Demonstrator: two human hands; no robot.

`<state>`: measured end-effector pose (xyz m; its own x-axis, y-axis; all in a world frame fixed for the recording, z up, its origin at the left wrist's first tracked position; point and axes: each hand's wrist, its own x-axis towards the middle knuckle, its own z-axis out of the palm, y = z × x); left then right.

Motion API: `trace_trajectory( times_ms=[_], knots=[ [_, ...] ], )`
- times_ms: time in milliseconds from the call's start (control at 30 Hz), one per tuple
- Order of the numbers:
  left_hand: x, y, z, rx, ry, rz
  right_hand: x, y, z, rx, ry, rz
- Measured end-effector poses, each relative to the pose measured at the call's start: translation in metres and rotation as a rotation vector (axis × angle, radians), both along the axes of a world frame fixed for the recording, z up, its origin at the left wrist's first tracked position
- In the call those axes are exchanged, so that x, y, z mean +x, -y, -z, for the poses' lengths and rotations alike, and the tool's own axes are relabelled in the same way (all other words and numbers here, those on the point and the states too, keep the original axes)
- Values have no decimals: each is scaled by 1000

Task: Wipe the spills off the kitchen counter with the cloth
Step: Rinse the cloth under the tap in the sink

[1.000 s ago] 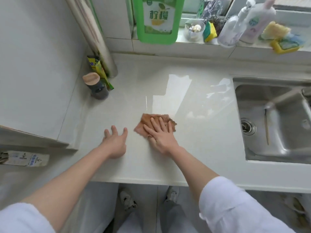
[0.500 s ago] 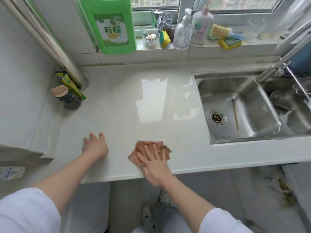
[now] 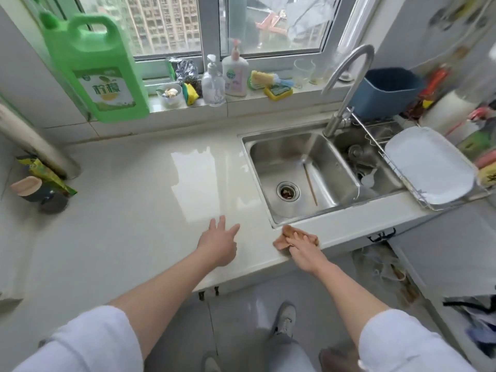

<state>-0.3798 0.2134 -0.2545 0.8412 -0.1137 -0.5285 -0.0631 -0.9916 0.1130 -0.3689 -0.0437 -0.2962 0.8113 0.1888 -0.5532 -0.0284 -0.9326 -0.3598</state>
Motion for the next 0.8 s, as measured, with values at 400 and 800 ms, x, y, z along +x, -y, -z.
trace_trajectory(
  times_ms=[400,800],
  knots=[
    [172,218,-65,-532,61,-166,162,153,-64,658,110,724],
    [333,251,-86,-745,126,-290,327,150,-105,969,-31,801]
  ],
)
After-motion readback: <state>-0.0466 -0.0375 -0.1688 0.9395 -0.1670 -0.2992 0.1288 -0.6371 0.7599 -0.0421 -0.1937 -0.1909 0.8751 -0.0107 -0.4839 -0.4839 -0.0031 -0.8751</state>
